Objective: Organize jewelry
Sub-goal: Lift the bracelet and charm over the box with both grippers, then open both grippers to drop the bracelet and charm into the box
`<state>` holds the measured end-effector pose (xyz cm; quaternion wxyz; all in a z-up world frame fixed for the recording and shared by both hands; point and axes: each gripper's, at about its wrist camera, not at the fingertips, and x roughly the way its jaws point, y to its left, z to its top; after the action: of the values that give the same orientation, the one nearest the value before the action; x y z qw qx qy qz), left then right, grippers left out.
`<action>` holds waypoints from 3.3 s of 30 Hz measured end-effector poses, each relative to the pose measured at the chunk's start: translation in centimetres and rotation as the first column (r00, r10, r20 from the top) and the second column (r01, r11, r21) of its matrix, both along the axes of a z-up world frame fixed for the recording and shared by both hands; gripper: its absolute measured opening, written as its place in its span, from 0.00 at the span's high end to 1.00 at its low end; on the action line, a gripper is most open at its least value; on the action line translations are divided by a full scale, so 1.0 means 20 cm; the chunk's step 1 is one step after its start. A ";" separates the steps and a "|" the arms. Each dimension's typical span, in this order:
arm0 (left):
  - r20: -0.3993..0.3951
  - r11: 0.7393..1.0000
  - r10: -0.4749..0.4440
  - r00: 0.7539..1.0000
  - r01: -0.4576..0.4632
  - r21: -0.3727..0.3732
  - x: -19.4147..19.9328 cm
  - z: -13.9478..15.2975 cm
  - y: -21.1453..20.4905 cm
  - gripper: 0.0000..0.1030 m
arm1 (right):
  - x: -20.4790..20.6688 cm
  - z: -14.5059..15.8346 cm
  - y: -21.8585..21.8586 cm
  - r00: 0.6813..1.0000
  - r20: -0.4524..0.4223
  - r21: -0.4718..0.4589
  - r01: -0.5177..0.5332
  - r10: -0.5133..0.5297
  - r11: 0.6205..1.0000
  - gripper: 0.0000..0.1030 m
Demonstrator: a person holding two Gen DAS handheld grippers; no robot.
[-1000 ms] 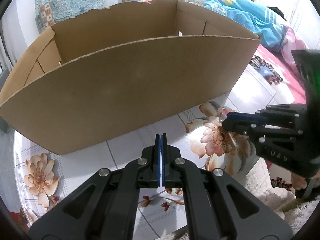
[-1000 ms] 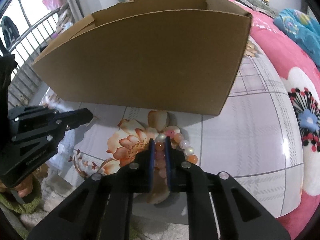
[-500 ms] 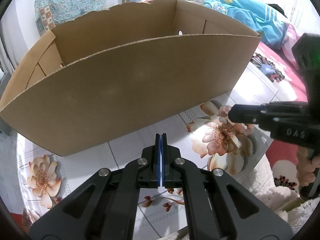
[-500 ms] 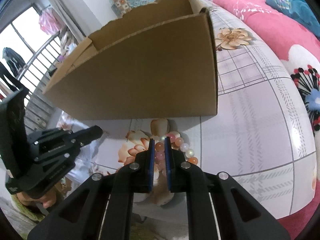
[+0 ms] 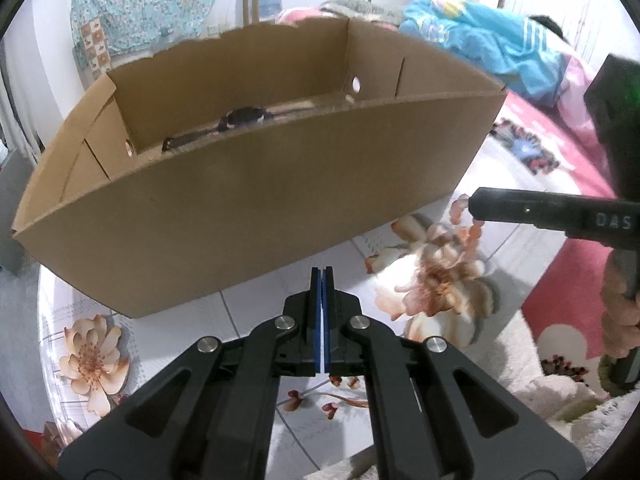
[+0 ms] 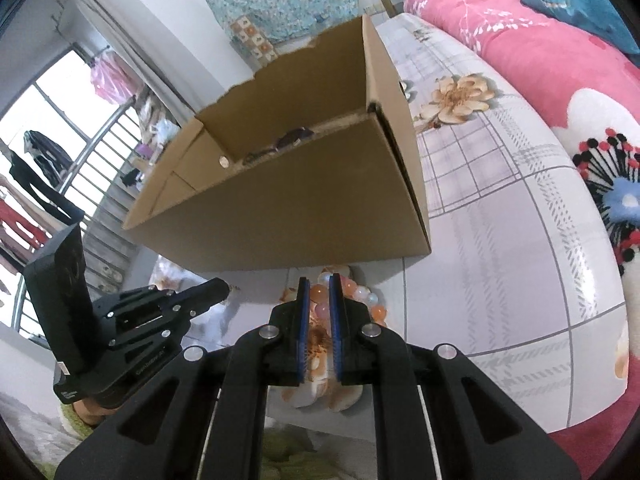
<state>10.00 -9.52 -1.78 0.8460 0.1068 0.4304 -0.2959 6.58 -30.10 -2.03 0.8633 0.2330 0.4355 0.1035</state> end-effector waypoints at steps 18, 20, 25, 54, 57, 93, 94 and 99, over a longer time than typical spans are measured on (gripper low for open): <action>0.065 0.929 -0.071 0.995 0.090 -0.358 -0.09 0.61 0.26 1.00 | -0.03 0.48 0.00 0.948 0.317 0.107 -0.077 0.039 0.991 0.90; 0.084 0.922 -0.072 0.994 0.098 -0.373 -0.06 0.68 0.26 1.00 | 0.01 0.53 0.01 0.939 0.340 0.103 -0.096 0.055 0.990 0.90; 0.066 0.935 -0.054 0.996 0.074 -0.346 0.12 0.70 0.21 1.00 | 0.18 0.56 0.03 0.945 0.312 0.090 -0.131 0.097 0.987 0.90; -0.324 0.964 0.150 0.934 -0.211 -0.161 0.88 0.21 0.09 0.60 | 0.73 0.30 0.08 0.968 0.042 0.108 -0.250 0.247 0.962 0.90; -0.263 0.954 0.185 0.947 -0.237 -0.183 0.81 0.28 0.16 0.51 | 0.78 0.26 0.13 0.952 -0.016 0.115 -0.303 0.306 0.946 0.90; 0.168 0.903 0.428 0.888 -0.410 -0.132 0.06 0.59 0.47 0.08 | 0.12 0.63 0.32 0.962 0.248 -0.372 -0.017 0.117 0.928 0.22; 0.182 0.898 0.439 0.880 -0.424 -0.118 0.04 0.58 0.46 0.08 | 0.10 0.62 0.34 0.963 0.239 -0.405 -0.018 0.124 0.914 0.19; 0.182 0.883 0.466 0.866 -0.468 -0.035 0.01 0.49 0.44 0.08 | 0.06 0.52 0.37 0.981 0.166 -0.447 -0.012 0.096 0.895 0.13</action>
<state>10.24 -0.77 7.93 0.9281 0.0311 0.3645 -0.0694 7.73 -22.67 8.39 0.9269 0.0074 0.3722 0.0466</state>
